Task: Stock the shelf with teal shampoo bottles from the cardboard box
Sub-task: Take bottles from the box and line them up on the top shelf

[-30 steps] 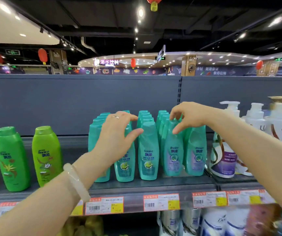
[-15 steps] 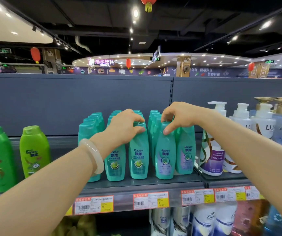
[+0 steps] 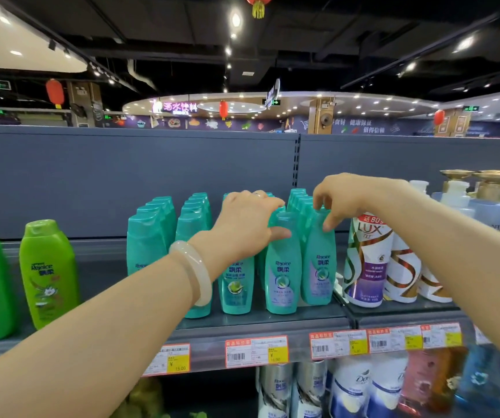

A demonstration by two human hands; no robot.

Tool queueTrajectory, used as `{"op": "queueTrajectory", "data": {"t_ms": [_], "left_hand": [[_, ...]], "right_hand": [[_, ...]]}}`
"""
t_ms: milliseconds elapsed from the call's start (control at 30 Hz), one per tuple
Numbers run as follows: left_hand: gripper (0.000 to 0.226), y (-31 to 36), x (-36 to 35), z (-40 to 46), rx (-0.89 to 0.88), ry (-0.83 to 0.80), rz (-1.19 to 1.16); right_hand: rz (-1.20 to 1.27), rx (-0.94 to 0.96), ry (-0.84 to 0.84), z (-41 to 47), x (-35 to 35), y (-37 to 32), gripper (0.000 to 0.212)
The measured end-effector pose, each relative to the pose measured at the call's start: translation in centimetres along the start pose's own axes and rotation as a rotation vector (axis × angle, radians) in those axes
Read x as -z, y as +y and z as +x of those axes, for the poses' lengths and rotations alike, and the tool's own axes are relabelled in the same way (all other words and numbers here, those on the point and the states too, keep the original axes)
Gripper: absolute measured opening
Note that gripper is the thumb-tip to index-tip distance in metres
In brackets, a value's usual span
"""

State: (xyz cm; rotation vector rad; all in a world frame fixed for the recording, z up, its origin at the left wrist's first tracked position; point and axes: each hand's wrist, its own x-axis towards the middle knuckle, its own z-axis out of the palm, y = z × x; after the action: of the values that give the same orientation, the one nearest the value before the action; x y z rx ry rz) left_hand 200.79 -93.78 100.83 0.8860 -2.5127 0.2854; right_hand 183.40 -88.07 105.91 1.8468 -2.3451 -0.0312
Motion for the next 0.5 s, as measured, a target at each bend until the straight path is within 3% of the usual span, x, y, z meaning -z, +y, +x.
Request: {"op": "queueTrajectory", "data": {"t_ms": [100, 267, 500], "left_hand": [[0.063, 1.4, -0.4, 1.0, 0.007, -0.072, 0.053], [0.054, 1.6, -0.5, 1.4, 0.044, -0.072, 0.042], [0.052, 1.5, -0.5, 1.4, 0.066, -0.079, -0.043]], "right_hand": [[0.024, 0.000, 0.026, 0.5, -0.7, 0.3, 0.044], [0.187, 0.015, 0.006, 0.5, -1.2, 0.9, 0.040], [0.216, 0.078, -0.076, 0.1, -0.4, 1.0, 0.025]]}}
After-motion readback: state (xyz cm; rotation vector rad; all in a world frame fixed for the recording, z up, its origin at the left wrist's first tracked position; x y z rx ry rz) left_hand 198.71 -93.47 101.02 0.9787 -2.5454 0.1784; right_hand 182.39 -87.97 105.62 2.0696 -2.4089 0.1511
